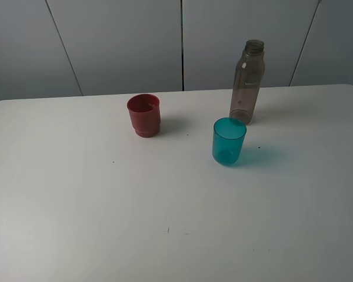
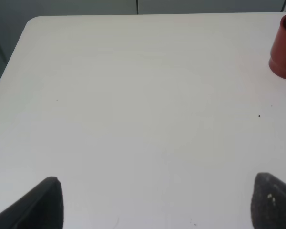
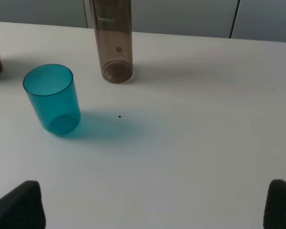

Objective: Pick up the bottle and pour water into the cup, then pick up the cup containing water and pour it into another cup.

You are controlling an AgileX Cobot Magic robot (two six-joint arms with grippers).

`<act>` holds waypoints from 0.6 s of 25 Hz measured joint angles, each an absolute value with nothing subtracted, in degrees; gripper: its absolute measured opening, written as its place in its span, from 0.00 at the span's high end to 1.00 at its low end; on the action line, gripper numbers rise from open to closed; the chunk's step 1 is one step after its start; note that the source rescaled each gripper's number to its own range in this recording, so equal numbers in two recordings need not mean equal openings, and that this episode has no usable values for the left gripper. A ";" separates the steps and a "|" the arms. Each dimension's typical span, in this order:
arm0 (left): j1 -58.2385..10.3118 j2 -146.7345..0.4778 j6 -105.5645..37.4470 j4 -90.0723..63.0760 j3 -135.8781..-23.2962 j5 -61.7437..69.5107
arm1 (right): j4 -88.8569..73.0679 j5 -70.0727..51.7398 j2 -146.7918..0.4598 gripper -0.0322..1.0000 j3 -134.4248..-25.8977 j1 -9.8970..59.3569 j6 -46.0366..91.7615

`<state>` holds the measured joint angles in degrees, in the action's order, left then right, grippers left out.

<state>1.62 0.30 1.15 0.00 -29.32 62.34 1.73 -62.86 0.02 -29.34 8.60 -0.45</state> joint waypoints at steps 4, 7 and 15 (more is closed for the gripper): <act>1.62 0.30 1.15 0.00 -29.32 62.34 | 1.73 -62.86 0.02 0.00 -29.34 8.60 -0.45; 1.62 0.30 1.15 0.00 -29.32 62.34 | 1.84 -62.86 0.02 0.00 -29.34 8.60 -0.71; 1.62 0.30 1.15 0.00 -29.32 62.34 | 1.84 -62.86 0.02 0.00 -29.34 8.60 -0.84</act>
